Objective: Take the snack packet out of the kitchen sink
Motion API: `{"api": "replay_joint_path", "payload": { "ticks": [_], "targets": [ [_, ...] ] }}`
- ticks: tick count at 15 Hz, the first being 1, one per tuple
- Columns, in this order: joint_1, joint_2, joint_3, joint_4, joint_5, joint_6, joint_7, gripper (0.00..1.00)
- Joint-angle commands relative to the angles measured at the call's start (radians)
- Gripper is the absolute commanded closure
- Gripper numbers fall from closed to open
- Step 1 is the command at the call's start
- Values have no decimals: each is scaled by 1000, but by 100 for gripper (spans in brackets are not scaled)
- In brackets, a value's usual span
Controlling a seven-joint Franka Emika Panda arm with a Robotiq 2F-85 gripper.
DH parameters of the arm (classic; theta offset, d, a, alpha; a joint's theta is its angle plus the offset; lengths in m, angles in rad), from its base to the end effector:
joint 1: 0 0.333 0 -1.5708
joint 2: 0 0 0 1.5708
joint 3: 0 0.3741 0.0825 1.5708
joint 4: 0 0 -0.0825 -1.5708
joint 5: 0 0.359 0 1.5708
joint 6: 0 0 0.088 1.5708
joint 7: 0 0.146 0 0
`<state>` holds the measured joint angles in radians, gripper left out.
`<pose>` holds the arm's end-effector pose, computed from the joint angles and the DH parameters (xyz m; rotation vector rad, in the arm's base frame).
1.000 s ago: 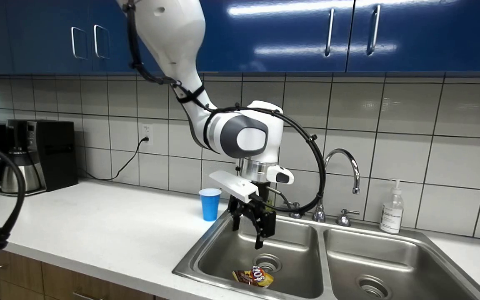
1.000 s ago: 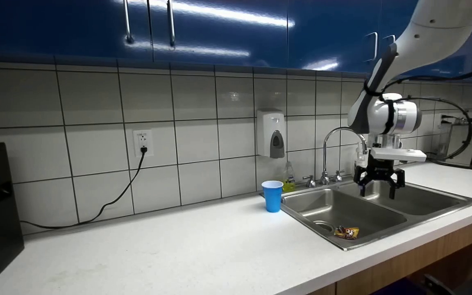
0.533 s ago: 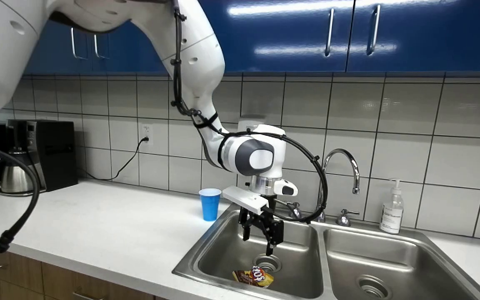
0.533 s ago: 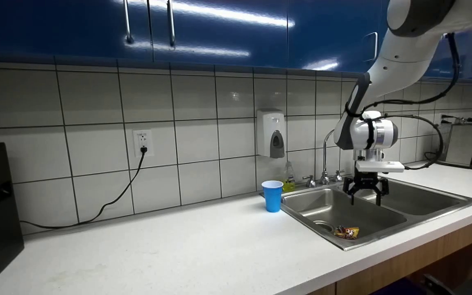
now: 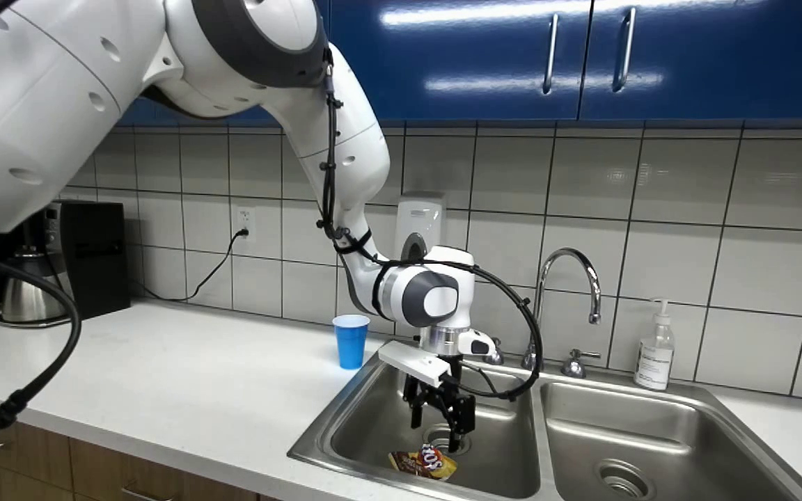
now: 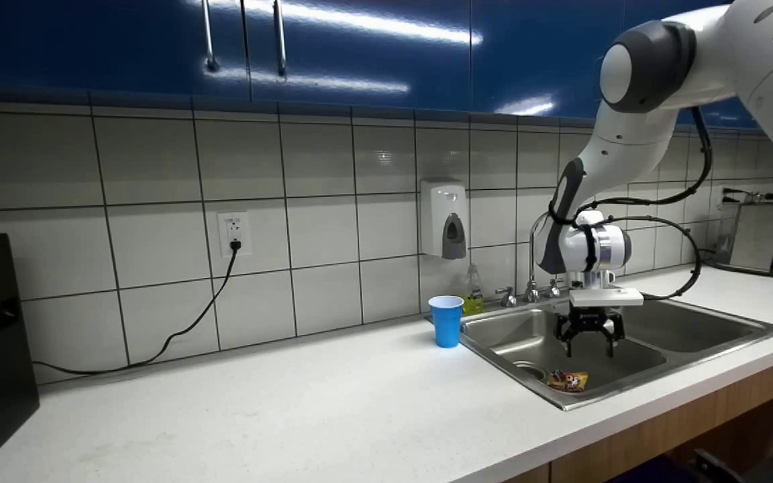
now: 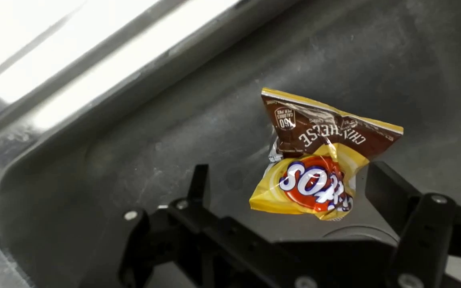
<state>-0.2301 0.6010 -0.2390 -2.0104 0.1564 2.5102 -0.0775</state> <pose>0.5450 -0.2687 0.1820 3.0208 -0.7501 -0.1370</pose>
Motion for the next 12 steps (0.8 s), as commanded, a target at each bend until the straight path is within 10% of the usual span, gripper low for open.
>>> {"api": "replay_joint_path", "payload": {
  "ticks": [1,12],
  "targets": [
    [-8,69,18,60,-37,16,53,0],
    [29,177,41,131,-43,61,100,0]
  ]
}}
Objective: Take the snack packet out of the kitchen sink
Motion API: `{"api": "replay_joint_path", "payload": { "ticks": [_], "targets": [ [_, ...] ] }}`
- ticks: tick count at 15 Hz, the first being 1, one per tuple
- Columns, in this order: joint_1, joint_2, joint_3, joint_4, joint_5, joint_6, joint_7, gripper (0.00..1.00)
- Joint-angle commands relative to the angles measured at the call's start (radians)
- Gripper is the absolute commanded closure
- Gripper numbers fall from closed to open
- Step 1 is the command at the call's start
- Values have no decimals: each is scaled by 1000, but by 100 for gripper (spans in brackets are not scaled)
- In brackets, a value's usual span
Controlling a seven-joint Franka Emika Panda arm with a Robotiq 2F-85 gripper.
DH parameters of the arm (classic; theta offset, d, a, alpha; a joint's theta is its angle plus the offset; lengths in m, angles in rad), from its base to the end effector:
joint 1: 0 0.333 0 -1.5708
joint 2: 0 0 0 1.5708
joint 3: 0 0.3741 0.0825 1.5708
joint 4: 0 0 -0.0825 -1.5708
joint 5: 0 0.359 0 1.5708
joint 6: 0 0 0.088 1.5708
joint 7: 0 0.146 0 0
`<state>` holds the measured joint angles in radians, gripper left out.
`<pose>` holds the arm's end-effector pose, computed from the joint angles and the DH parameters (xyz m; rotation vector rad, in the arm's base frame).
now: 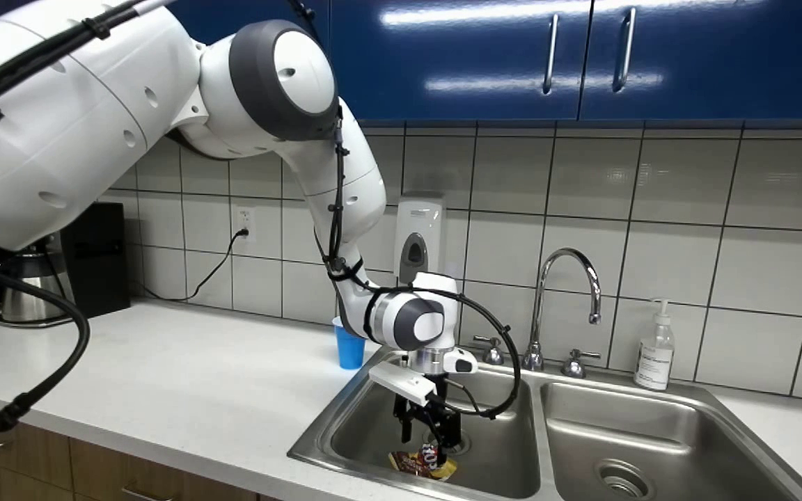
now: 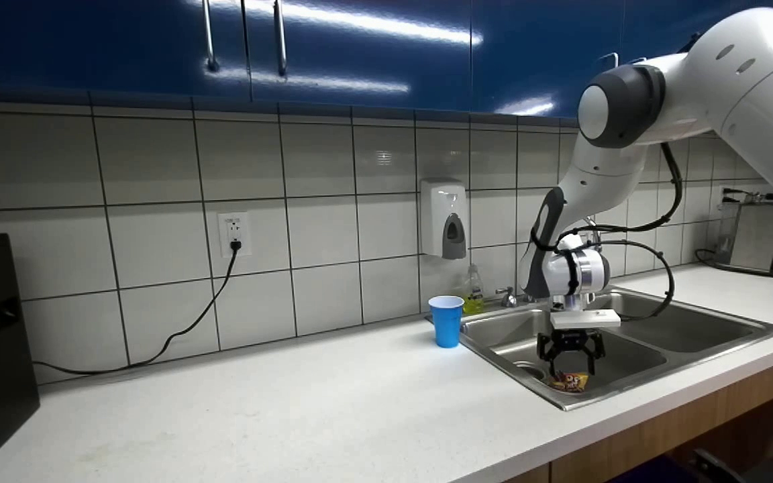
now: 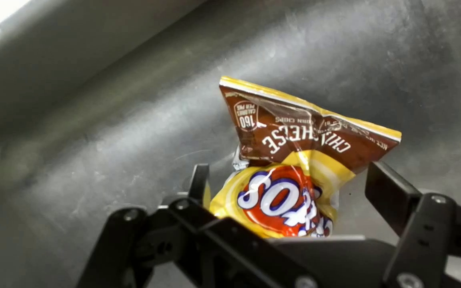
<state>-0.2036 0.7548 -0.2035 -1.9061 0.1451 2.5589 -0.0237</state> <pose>0.5819 -0.2445 0.1231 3.0091 -0.7045 -0.1440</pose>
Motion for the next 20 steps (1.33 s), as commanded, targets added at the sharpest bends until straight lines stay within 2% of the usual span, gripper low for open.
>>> {"api": "replay_joint_path", "payload": {
  "ticks": [1,4,6,10,15,20],
  "targets": [
    [7,29,4,30,-34,15,51,0],
    [14,41,3,37,-36,20,60,0],
    [16,49,3,43,-38,23,64,26],
    [21,56,1,49,-41,27,70,60],
    [25,60,0,56,-45,27,75,98],
    [24,64,0,62,-51,29,81,100]
  ]
}}
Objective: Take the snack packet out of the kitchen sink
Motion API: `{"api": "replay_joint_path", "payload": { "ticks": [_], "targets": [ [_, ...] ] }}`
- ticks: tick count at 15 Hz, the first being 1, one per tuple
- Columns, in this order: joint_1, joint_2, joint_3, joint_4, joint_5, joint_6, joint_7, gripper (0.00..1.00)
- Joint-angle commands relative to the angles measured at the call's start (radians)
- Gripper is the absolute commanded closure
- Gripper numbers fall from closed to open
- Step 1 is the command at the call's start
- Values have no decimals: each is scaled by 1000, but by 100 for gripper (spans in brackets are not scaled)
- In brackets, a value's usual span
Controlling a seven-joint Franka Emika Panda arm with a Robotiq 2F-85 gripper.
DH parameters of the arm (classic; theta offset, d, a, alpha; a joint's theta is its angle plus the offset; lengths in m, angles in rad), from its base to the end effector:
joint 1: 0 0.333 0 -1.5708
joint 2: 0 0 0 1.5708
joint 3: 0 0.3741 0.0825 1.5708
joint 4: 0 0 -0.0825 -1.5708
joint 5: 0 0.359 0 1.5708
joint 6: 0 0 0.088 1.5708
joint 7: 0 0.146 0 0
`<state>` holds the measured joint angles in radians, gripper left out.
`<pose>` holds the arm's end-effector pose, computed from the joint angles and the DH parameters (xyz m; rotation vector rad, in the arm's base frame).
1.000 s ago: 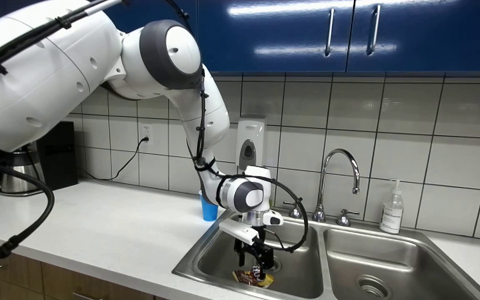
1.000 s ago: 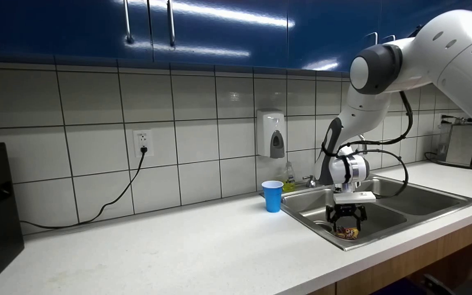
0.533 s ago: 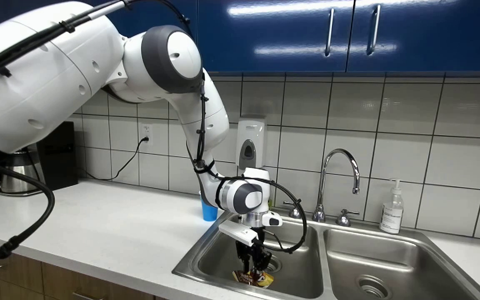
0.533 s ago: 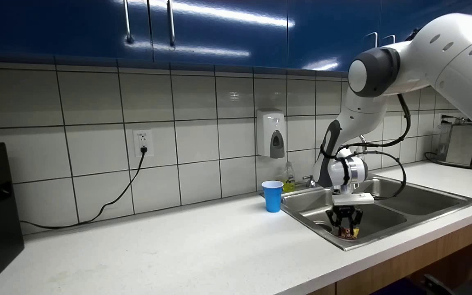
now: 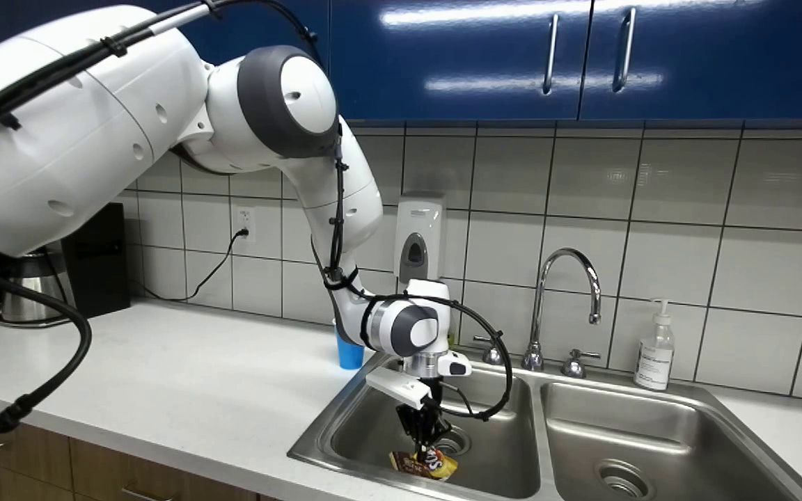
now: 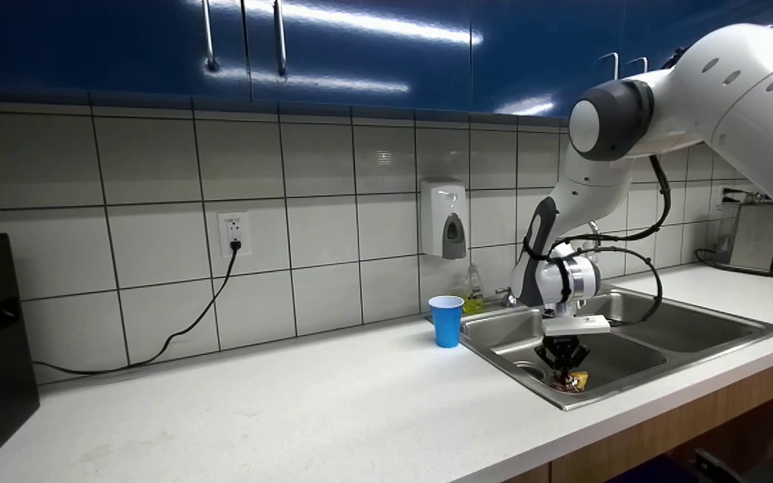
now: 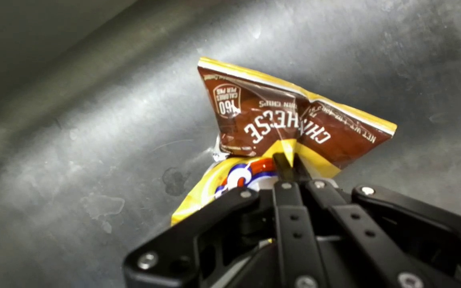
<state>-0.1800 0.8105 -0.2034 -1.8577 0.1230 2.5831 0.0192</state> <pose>0.5994 -0.2346 0.1053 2.9868 -0.6874 -0.1206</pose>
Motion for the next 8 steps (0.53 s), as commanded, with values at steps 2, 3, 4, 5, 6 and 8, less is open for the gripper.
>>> {"api": "replay_joint_path", "payload": {
  "ticks": [2,3,4,5,6,8],
  "targets": [
    [0,7,0,12,-28,7,39,100],
    [1,6,0,11,-29,7,40,100],
    [1,3,0,10,-29,7,39,100],
    [2,-3,-1,6,-29,6,40,100],
    [2,-13,-1,1,-29,2,39,100],
    [7,-47,-2,-21,-30,-1,38,100]
  ]
}}
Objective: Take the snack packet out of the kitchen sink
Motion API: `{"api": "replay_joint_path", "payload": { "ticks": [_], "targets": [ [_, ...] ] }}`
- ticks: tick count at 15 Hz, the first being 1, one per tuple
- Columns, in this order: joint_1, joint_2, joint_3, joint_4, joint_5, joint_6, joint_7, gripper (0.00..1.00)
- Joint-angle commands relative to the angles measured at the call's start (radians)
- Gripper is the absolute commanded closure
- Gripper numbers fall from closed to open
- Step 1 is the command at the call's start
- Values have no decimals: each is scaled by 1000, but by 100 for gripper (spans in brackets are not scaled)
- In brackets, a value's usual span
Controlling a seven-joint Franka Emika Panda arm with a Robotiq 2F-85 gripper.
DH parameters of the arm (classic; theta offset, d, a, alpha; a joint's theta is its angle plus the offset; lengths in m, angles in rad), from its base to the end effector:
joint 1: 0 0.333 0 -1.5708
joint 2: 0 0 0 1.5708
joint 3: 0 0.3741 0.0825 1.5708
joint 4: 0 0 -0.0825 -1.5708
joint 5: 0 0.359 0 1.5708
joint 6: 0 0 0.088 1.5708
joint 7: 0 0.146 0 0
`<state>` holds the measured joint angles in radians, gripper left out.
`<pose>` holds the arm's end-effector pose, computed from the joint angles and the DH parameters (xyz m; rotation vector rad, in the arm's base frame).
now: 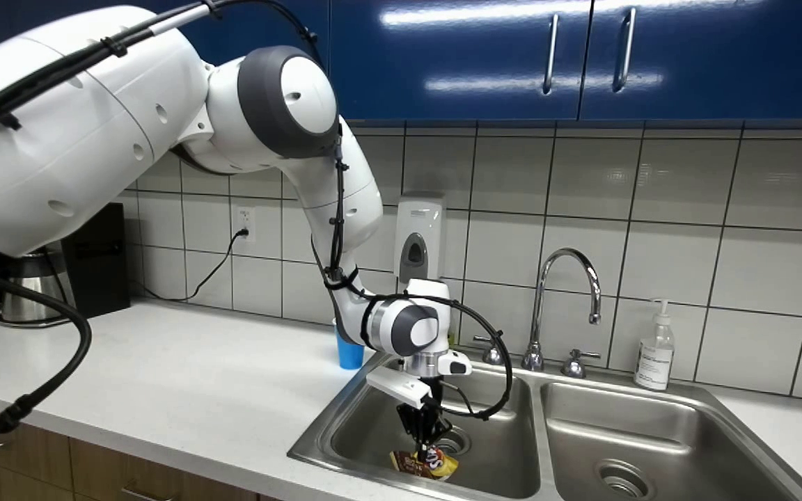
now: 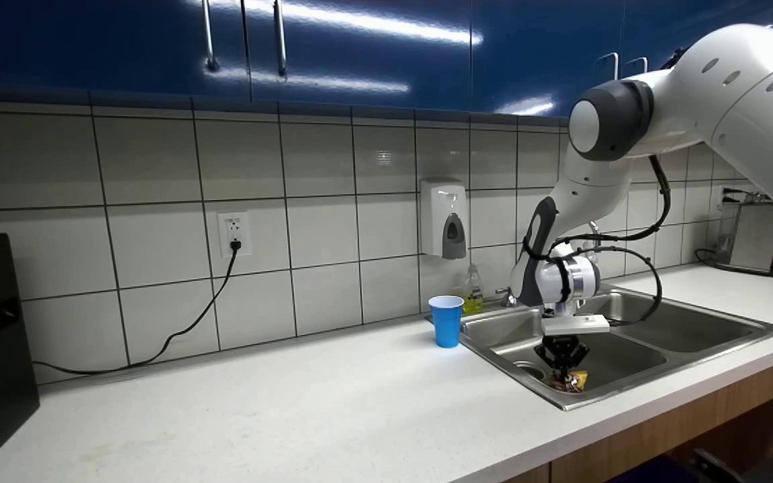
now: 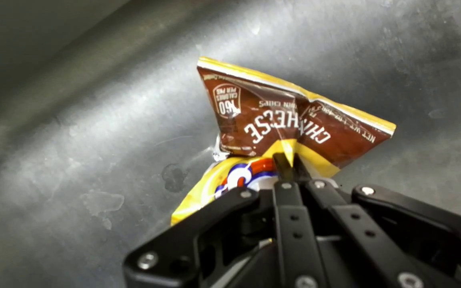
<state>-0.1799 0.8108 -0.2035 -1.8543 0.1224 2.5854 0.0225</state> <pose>0.6011 -0.2350 0.1063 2.9850 -0.6906 -0.1123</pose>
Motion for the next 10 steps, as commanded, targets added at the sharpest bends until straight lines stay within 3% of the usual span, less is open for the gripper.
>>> {"api": "replay_joint_path", "payload": {
  "ticks": [1,10],
  "targets": [
    [7,-62,-2,-31,-29,-5,33,100],
    [30,-382,-6,-222,-66,-56,12,100]
  ]
}}
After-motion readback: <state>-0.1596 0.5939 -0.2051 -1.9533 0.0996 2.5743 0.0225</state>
